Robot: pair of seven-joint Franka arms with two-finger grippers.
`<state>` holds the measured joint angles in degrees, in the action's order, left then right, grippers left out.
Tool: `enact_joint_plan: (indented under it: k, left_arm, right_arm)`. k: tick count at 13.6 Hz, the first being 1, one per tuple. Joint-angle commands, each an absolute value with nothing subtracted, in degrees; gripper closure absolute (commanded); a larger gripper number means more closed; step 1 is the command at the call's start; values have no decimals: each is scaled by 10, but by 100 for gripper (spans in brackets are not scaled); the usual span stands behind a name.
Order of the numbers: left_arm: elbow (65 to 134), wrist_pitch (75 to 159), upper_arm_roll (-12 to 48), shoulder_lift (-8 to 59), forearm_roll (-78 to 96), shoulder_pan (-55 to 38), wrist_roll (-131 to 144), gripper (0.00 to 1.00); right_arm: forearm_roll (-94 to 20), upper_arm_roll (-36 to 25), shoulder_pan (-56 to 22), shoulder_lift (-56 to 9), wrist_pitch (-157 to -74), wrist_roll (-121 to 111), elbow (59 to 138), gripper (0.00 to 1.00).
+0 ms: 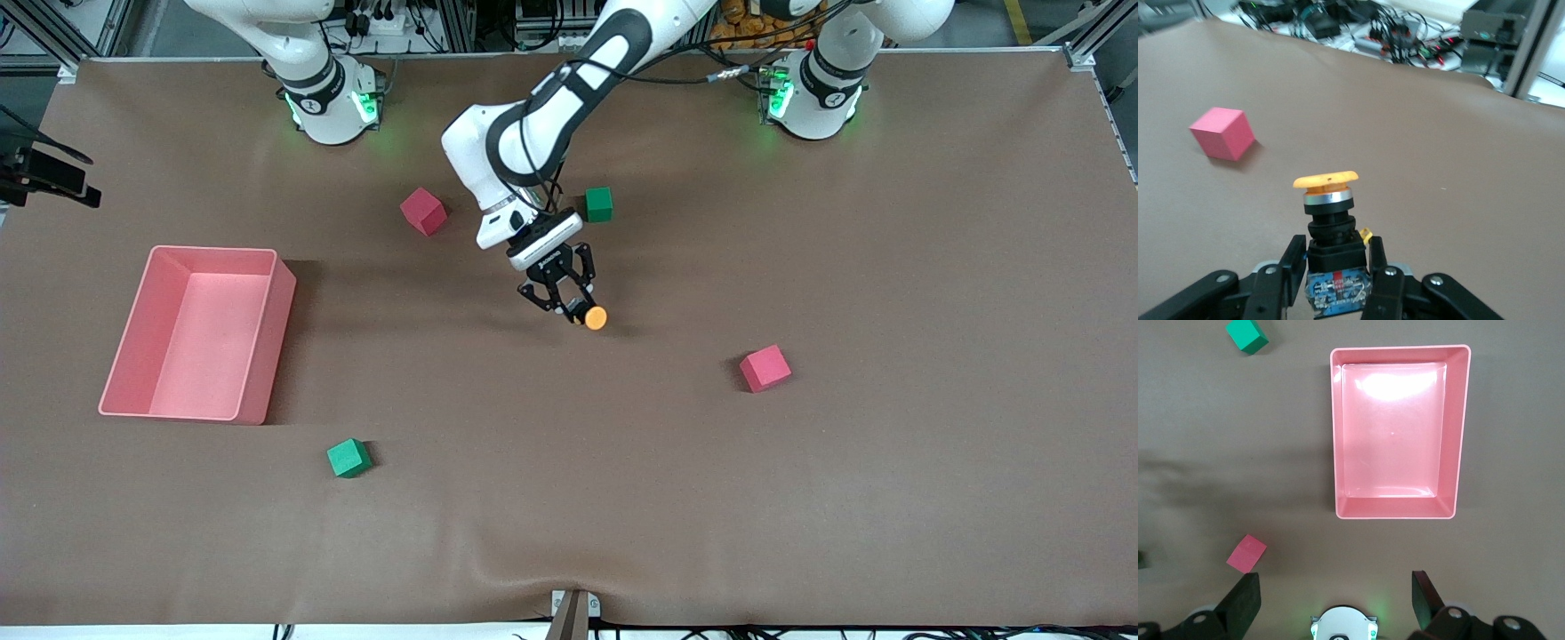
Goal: Place and upright button with both arms
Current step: 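Turn the button cap-up and lower it onto the table with the left gripper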
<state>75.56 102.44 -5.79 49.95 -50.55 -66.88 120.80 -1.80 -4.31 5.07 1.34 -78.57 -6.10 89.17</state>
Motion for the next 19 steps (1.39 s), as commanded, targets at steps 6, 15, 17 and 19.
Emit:
enact_joint_plan:
  k: [6,15,17,19]
  left_arm:
    - [746,998,-63,548,-612,-707,1254,95]
    - [746,982,-68,589,-659,-715,1298,100]
    - [745,982,-68,598,-685,-715,1327,100]
    - [744,982,-69,599,-687,-715,1338,100]
  right_arm:
    - [-14,-40,55,11,-784,-67,888,0]
    - [-14,-38,44,11,-787,-67,888,0]
    - [-16,-38,44,11,-787,-67,888,0]
    - [-16,-38,45,11,-787,-67,888,0]
